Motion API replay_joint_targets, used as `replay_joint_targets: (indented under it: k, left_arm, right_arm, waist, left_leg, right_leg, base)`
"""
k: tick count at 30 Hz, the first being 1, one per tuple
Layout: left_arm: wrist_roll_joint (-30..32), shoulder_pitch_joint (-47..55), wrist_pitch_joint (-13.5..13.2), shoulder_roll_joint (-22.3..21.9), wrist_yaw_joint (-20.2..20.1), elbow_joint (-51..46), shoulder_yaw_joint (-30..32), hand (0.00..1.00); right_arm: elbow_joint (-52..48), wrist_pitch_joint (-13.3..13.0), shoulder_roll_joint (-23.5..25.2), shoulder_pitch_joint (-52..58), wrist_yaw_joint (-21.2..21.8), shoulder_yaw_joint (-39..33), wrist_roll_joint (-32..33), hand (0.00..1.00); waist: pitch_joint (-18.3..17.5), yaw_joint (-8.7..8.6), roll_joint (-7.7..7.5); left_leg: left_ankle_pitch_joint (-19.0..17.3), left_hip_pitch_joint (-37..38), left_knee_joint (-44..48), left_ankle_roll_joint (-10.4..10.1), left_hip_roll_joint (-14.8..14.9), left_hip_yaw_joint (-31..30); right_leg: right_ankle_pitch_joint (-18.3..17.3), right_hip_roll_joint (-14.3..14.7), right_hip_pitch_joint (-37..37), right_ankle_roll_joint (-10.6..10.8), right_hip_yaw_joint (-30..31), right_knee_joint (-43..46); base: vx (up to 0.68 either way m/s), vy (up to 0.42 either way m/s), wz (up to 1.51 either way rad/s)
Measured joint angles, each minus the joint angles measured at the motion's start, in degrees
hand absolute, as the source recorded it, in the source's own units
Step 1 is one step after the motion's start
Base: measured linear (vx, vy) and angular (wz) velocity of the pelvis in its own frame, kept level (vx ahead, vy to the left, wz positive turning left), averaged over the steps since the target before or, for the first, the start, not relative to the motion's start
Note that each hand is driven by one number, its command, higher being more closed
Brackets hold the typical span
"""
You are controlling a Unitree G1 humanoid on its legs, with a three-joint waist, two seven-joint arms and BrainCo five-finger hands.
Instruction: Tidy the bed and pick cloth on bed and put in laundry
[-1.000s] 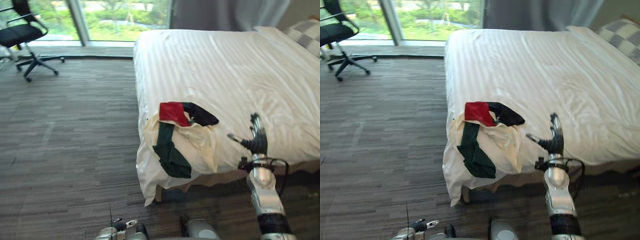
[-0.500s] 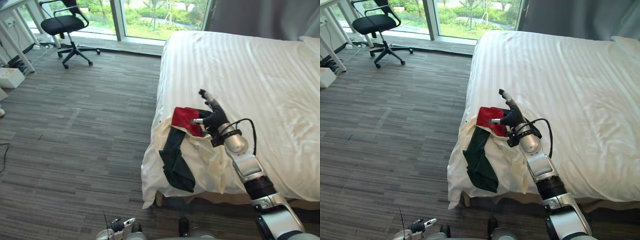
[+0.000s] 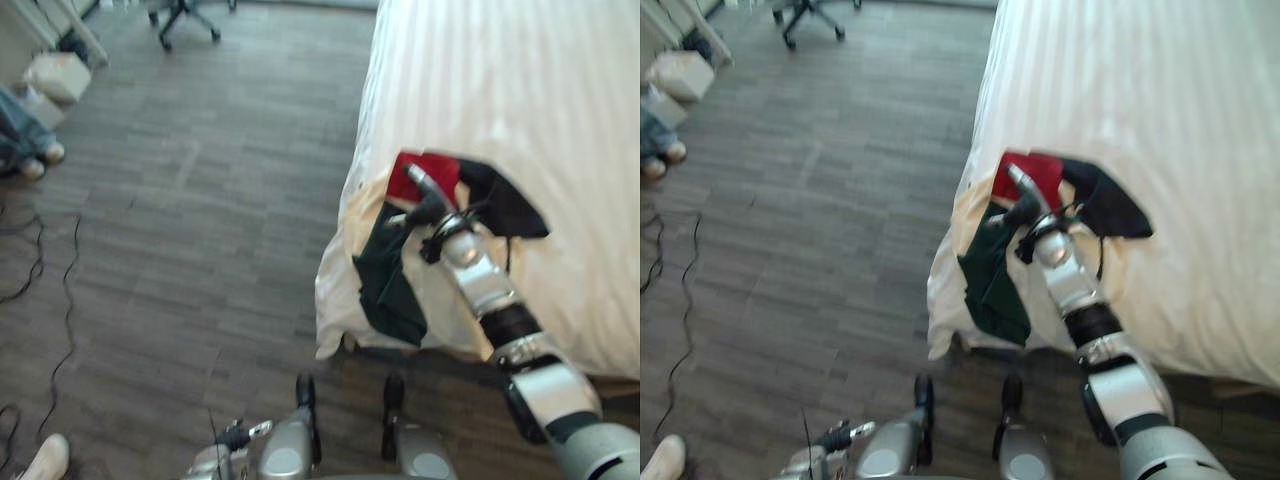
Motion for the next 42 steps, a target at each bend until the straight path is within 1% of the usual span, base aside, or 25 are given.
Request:
replay_joint_targets:
  k: [2, 4, 5, 6, 7, 8, 11, 12, 14, 17, 22, 24, 26, 28, 29, 30, 31, 32, 34, 35, 37, 38, 39, 41, 42]
  left_arm:
    - [-1.15, -0.09, -0.80, -0.13, -0.01, -0.65, -2.01, 0.00]
    - [-1.83, -0.71, -1.14, -0.37, 0.02, -1.43, -4.53, 0.00]
    - [-2.04, -1.20, -1.13, -0.48, 0.04, -1.45, -5.19, 0.00]
    - [-2.07, -2.07, -1.09, -0.54, 0.06, -1.46, -6.53, 0.00]
    - [-2.06, -2.38, -1.06, -0.56, 0.04, -1.52, -7.50, 0.00]
    - [-2.06, -2.37, -1.08, -0.55, 0.03, -1.56, -7.96, 0.00]
    - [-2.03, -2.41, -1.23, -0.33, -0.01, -1.52, -9.60, 0.00]
    - [-2.01, -2.41, -1.40, -0.33, -0.08, -1.50, -9.71, 0.00]
    - [-1.94, -2.47, -1.94, -0.18, -0.59, -1.38, -10.29, 0.00]
    - [-1.43, -2.50, -2.87, 0.12, -2.48, -1.31, -11.09, 0.00]
    - [0.37, -2.50, -3.74, 0.12, -3.95, -1.36, -11.13, 0.00]
    - [1.46, -2.49, -3.72, 0.14, -4.13, -1.35, -11.00, 0.00]
    - [2.73, -2.42, -3.58, 0.13, -4.73, -1.15, -10.77, 0.00]
    - [4.05, -2.39, -3.52, 0.12, -5.00, -0.75, -10.65, 0.00]
    - [4.20, -2.37, -3.50, 0.13, -4.99, -0.70, -10.58, 0.00]
    - [4.55, -2.27, -3.39, 0.13, -4.99, -0.25, -10.48, 0.00]
    - [4.92, -1.89, -2.91, 0.03, -4.99, -0.15, -9.81, 0.00]
    - [5.00, -1.80, -2.61, -0.08, -5.00, -0.07, -9.34, 0.00]
    - [5.21, -1.84, -2.14, -0.46, -5.00, 1.10, -7.82, 0.00]
    - [5.21, -1.77, -2.01, -0.65, -5.02, 1.40, -7.13, 0.00]
    - [5.00, -1.01, -1.69, -1.75, -5.03, 1.86, -4.12, 0.00]
    - [4.64, -0.19, -1.66, -2.18, -5.00, 1.99, -3.59, 0.00]
    - [4.63, 0.47, -1.63, -2.48, -5.03, 2.00, -3.15, 0.00]
    - [3.12, 3.26, -1.33, -3.83, -4.97, 2.19, -1.46, 0.00]
    - [2.66, 3.51, -1.33, -4.06, -4.97, 2.22, -1.34, 0.00]
  right_arm:
    - [1.41, -0.77, -3.03, -2.62, -0.85, -0.04, -3.61, 0.00]
    - [4.48, -1.22, -7.02, -6.42, -1.37, 0.65, -10.55, 0.00]
    - [4.99, -1.21, -8.18, -7.09, -1.20, 0.98, -11.90, 0.00]
    - [5.98, -1.30, -10.10, -8.16, -0.34, 2.28, -14.96, 0.00]
    - [6.44, -1.29, -10.92, -9.16, 1.02, 3.74, -18.00, 1.00]
    - [6.31, -1.23, -11.24, -9.42, 1.92, 4.08, -19.73, 1.00]
    - [6.24, -1.00, -13.34, -10.50, 7.50, 7.10, -24.47, 1.00]
    - [6.25, -0.53, -13.72, -11.41, 9.95, 8.05, -25.84, 1.00]
    - [6.32, 0.65, -13.80, -12.16, 12.75, 9.36, -27.44, 1.00]
    - [7.12, 1.98, -12.95, -12.12, 15.00, 11.11, -28.84, 1.00]
    - [10.71, 3.05, -9.87, -11.77, 16.17, 11.13, -28.78, 1.00]
    - [11.49, 3.48, -8.72, -10.86, 16.19, 10.93, -28.68, 1.00]
    - [11.97, 4.02, -7.05, -9.38, 16.18, 10.12, -27.56, 1.00]
    - [13.13, 4.14, -4.71, -6.02, 15.93, 8.05, -21.92, 1.00]
    - [13.16, 4.16, -4.11, -4.92, 15.50, 7.38, -18.96, 1.00]
    - [13.20, 4.11, -2.84, -2.62, 14.18, 6.30, -13.43, 1.00]
    - [13.15, 3.81, -0.78, 0.55, 12.27, 4.33, -5.67, 1.00]
    - [13.06, 3.45, 0.22, 2.07, 11.71, 3.22, -2.61, 1.00]
    - [11.44, 0.15, 3.90, 8.83, 9.76, -1.95, 9.45, 1.00]
    - [10.24, -0.65, 4.83, 11.21, 9.64, -3.36, 12.05, 1.00]
    - [4.92, -4.14, 8.48, 20.90, 9.69, -7.56, 22.46, 1.00]
    - [2.98, -5.89, 9.83, 24.71, 9.84, -8.52, 26.19, 1.00]
    - [1.76, -6.65, 10.71, 27.07, 9.92, -8.91, 27.99, 1.00]
    - [-4.09, -9.99, 15.12, 37.81, 10.32, -10.69, 35.22, 1.00]
    - [-5.40, -10.90, 16.11, 40.36, 10.63, -11.27, 36.60, 1.00]
  waist:
    - [0.43, 0.25, 0.80]
    - [0.98, 0.49, 2.10]
    - [1.12, 0.83, 2.50]
    - [1.24, 1.69, 3.01]
    - [1.38, 2.00, 3.34]
    - [1.40, 2.19, 3.43]
    - [1.38, 2.68, 3.61]
    - [1.37, 2.70, 3.62]
    - [1.36, 2.71, 3.63]
    - [1.35, 2.81, 3.64]
    - [1.12, 2.83, 3.52]
    - [0.85, 2.91, 3.16]
    - [-0.54, 2.98, 2.42]
    - [-2.70, 2.99, 1.10]
    - [-2.91, 3.03, 0.67]
    - [-3.64, 3.14, -0.13]
    - [-5.16, 3.14, -1.13]
    - [-5.75, 3.09, -1.44]
    - [-8.20, 2.84, -2.38]
    - [-9.04, 2.75, -2.60]
    - [-11.25, 2.10, -3.29]
    - [-12.34, 1.22, -3.46]
    - [-13.04, 0.82, -3.57]
    - [-15.84, -0.77, -4.33]
    - [-15.93, -1.00, -4.45]
  left_leg:
    - [0.50, -1.25, -0.22, 0.11, -0.23, -0.28]
    - [0.92, -2.84, -0.21, 0.34, -0.87, -1.33]
    - [1.02, -3.26, -0.22, 0.39, -0.92, -1.56]
    - [1.10, -4.13, -0.22, 0.49, -0.93, -1.62]
    - [1.18, -4.82, -0.24, 0.50, -0.96, -1.81]
    - [1.19, -5.02, -0.25, 0.51, -0.99, -1.79]
    - [1.21, -4.95, -0.19, 0.54, -1.44, -1.89]
    - [1.21, -4.93, -0.19, 0.54, -1.78, -1.94]
    - [1.19, -4.44, -0.19, 0.54, -1.78, -1.99]
    - [1.16, -3.16, -0.21, 0.54, -1.80, -2.20]
    - [0.95, -1.40, -0.19, 0.26, -1.76, -2.09]
    - [0.91, -0.54, -0.20, 0.24, -1.75, -1.84]
    - [0.90, -0.47, -0.22, 0.25, -1.65, -1.64]
    - [0.78, 0.21, -0.22, 0.12, -1.25, -1.22]
    - [0.55, 0.84, -0.22, 0.05, -1.09, -0.97]
    - [0.06, 1.95, -0.22, -0.22, -0.85, -0.43]
    - [-0.53, 2.70, -0.21, -0.26, -0.61, 0.34]
    - [-0.77, 3.07, -0.21, -0.30, -0.50, 0.74]
    - [-1.76, 4.46, -0.22, -0.46, -0.13, 2.48]
    - [-1.95, 4.62, -0.23, -0.46, -0.06, 2.86]
    - [-2.61, 6.24, -0.24, -0.47, 0.25, 4.15]
    - [-2.97, 6.71, -0.25, -0.58, 0.27, 4.27]
    - [-3.21, 7.03, -0.26, -0.62, 0.28, 4.47]
    - [-4.41, 8.56, -0.27, -0.76, 0.48, 6.39]
    - [-4.68, 9.28, -0.27, -0.86, 0.55, 6.84]
  right_leg:
    - [0.18, -0.20, -1.20, 0.07, -0.22, 0.03]
    - [0.26, -0.56, -2.29, 0.14, -1.17, 0.09]
    - [0.30, -0.63, -2.61, 0.19, -1.37, 0.10]
    - [0.44, -0.75, -3.49, 0.26, -1.37, 0.14]
    - [0.55, -0.89, -4.14, 0.37, -1.45, 0.13]
    - [0.60, -0.96, -4.38, 0.41, -1.42, 0.14]
    - [0.60, -1.39, -4.27, 0.45, -1.45, 0.21]
    - [0.60, -1.55, -4.27, 0.46, -1.47, 0.28]
    - [0.58, -1.79, -3.86, 0.49, -1.48, 0.49]
    - [0.49, -1.88, -2.43, 0.59, -1.67, 0.46]
    - [0.50, -1.46, -0.37, 0.65, -1.69, -0.30]
    - [0.45, -1.10, 0.74, 0.78, -1.48, -1.03]
    - [0.52, -0.82, 0.85, 0.81, -1.34, -1.40]
    - [0.74, -0.36, 1.69, 0.85, -1.02, -2.20]
    - [0.74, -0.20, 2.29, 0.84, -0.82, -2.36]
    - [0.71, 0.10, 3.20, 0.82, -0.34, -2.66]
    - [0.70, 0.45, 3.85, 0.80, 0.32, -3.25]
    - [0.64, 0.56, 4.03, 0.73, 0.63, -3.27]
    - [0.56, 0.98, 4.73, 0.70, 2.24, -3.85]
    - [0.56, 1.07, 4.78, 0.70, 2.55, -4.06]
    - [0.27, 1.42, 5.94, 0.63, 3.63, -4.46]
    - [0.03, 1.45, 6.47, 0.74, 3.65, -4.77]
    - [-0.02, 1.47, 6.74, 0.73, 3.77, -4.99]
    - [-0.18, 1.76, 7.31, 0.58, 5.54, -5.10]
    - [-0.21, 1.84, 7.87, 0.58, 5.97, -5.17]
  base:
    - [-0.01, 0.023, 0.08]
    - [0.00, 0.040, 0.19]
    - [0.00, 0.026, 0.17]
    - [0.00, 0.014, 0.09]
    - [0.01, 0.010, 0.04]
    - [0.00, 0.000, 0.00]
    - [0.04, 0.020, 0.02]
    - [0.03, 0.032, 0.02]
    - [0.00, 0.000, 0.00]
    - [0.01, 0.000, 0.03]
    - [0.01, -0.003, 0.00]
    - [0.02, -0.015, -0.06]
    - [0.03, -0.014, -0.06]
    - [0.07, -0.035, -0.09]
    - [0.07, -0.040, -0.17]
    - [0.08, -0.035, -0.26]
    - [0.06, -0.028, -0.29]
    - [0.08, -0.020, -0.33]
    - [0.07, -0.009, -0.37]
    - [0.08, -0.005, -0.38]
    - [0.10, -0.006, -0.26]
    - [0.09, -0.001, -0.12]
    - [0.07, 0.004, -0.17]
    - [0.09, 0.011, -0.36]
    - [0.09, 0.011, -0.33]
